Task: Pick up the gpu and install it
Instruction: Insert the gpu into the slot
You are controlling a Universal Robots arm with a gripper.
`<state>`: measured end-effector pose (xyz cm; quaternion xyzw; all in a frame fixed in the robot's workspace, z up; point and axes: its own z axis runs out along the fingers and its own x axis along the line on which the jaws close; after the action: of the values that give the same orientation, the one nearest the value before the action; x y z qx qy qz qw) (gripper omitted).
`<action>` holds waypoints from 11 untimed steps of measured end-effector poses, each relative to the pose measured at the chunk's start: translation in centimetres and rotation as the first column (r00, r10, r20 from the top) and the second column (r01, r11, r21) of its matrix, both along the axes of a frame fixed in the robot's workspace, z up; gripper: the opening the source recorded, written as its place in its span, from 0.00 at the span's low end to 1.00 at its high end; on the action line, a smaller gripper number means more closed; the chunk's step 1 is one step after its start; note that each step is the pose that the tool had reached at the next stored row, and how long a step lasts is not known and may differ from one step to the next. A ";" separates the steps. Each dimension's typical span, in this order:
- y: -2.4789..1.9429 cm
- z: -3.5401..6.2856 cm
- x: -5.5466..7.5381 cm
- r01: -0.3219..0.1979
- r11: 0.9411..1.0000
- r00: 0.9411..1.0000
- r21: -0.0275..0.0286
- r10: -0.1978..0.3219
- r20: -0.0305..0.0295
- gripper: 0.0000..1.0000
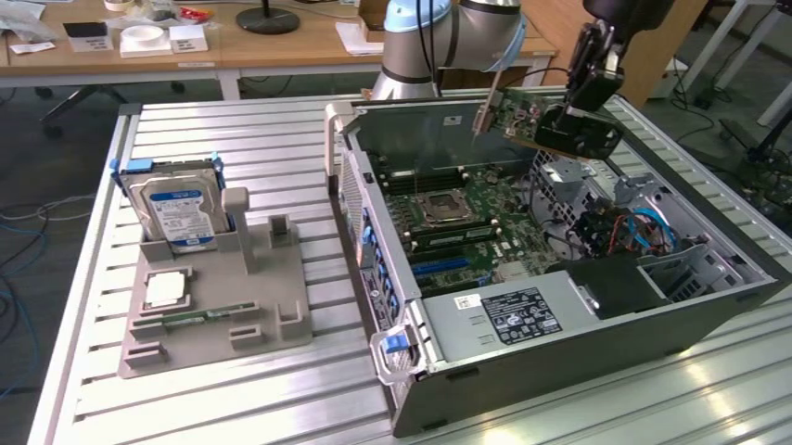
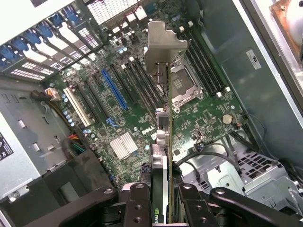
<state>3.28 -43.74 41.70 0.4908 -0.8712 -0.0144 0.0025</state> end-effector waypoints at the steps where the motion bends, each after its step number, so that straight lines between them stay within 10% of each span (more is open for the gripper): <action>1: 0.00 0.00 0.0 -0.009 1.000 1.000 0.000 0.009 0.000 0.27; 11: 0.01 -0.02 0.0 -0.093 0.996 0.996 -0.003 0.093 0.000 0.27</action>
<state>3.28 -43.73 41.68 0.5307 -0.8474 -0.0128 0.0040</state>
